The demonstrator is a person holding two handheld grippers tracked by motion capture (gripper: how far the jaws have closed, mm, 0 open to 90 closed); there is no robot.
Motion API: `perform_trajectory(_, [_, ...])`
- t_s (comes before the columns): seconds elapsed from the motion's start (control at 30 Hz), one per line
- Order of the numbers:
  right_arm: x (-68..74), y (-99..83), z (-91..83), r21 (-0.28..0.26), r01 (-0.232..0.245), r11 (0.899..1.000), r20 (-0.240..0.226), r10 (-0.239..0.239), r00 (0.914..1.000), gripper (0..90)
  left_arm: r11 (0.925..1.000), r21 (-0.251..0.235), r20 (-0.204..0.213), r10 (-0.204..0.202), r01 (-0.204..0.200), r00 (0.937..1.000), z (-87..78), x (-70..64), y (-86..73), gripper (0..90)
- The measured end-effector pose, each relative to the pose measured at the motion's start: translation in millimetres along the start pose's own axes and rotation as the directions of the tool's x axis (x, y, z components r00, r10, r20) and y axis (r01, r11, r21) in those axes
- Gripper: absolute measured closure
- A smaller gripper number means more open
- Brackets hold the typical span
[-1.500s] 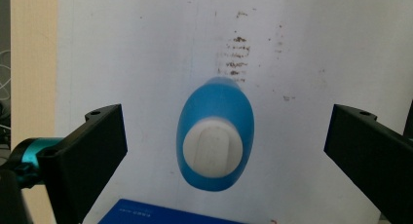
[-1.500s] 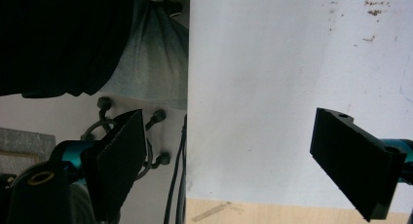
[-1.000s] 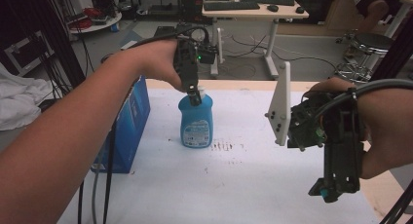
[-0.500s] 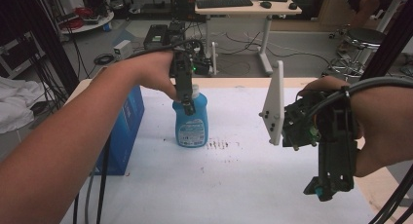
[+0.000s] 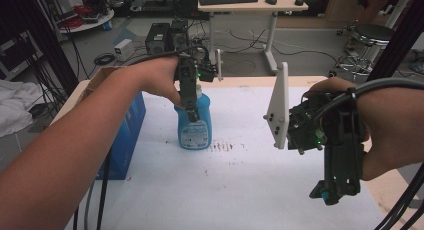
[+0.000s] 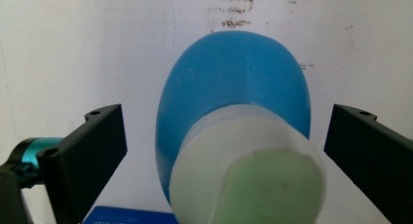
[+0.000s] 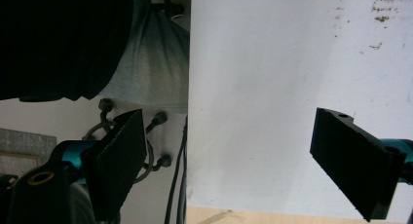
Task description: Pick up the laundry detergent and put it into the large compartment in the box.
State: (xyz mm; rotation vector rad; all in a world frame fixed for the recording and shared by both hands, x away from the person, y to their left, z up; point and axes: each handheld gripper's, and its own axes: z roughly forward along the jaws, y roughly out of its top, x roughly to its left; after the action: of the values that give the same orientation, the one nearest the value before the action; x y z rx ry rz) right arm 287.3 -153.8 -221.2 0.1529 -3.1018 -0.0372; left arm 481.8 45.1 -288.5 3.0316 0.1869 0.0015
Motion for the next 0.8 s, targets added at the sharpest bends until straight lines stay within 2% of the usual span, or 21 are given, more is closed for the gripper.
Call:
perform_trajectory(0.53, [-1.2,-0.5,1.2,-0.005,0.006,1.000,0.009,-0.006,0.9999,12.7,0.9995,0.026,-0.011,0.019,-0.019,0.9998,10.0,1.1,2.7,3.7])
perform_trajectory(0.67, [-1.3,-1.5,0.7,0.002,-0.007,1.000,0.007,0.007,0.9999,12.7,0.9994,0.023,-0.010,0.025,-0.025,0.9996,9.7,0.7,3.5,4.4])
perform_trajectory(0.8, [-2.6,-0.5,1.6,0.002,0.001,1.000,0.007,-0.001,1.0000,12.7,0.9994,0.022,-0.012,0.027,-0.026,0.9996,9.6,0.3,3.9,4.5])
